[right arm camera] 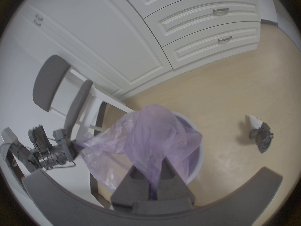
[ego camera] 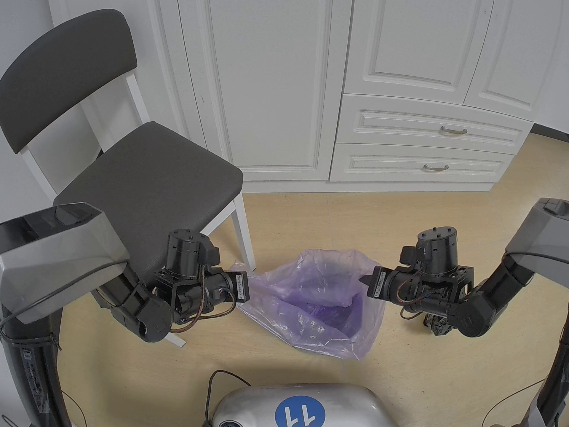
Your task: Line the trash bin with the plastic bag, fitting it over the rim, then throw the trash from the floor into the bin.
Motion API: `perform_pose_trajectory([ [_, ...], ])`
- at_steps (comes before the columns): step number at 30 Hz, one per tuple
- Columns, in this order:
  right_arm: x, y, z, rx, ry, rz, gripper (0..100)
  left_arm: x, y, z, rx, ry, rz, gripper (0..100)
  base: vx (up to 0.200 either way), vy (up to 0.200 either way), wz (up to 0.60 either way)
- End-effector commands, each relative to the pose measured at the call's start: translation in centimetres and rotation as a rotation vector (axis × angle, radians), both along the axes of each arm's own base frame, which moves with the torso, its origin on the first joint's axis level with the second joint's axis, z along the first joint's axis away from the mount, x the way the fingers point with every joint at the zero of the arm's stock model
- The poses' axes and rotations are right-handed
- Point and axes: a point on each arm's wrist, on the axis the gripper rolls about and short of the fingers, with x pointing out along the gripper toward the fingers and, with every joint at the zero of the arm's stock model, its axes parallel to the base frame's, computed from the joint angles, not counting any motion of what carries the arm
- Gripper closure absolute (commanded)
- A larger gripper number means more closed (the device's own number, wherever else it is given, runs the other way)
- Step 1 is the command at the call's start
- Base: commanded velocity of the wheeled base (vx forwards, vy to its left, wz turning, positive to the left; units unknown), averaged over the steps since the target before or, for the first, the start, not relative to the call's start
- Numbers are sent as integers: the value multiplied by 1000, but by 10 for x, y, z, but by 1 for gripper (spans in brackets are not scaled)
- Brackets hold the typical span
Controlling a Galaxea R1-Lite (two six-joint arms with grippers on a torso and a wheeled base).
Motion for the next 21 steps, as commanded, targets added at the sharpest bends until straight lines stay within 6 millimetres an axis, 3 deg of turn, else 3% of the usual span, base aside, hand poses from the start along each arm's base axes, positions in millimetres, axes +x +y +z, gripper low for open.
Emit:
perform_pose_trajectory([
  [1, 12, 14, -39, 65, 35, 22, 100, 3, -1, -16, 12, 34, 1, 100, 0, 0, 0],
  [6, 23, 18, -70, 73, 44, 24, 100, 7, -4, -26, 18, 52, 1, 100, 0, 0, 0],
  [11, 32, 19, -83, 68, 53, 14, 100, 15, -10, -35, -34, 67, 28, 100, 0, 0, 0],
  [17, 29, 15, -61, 83, 15, 6, 100, 17, -13, -41, -59, 77, 40, 100, 0, 0, 0],
  [21, 18, 3, -30, 25, -20, 19, 100, 13, -11, -39, -46, 76, 35, 100, 0, 0, 0],
])
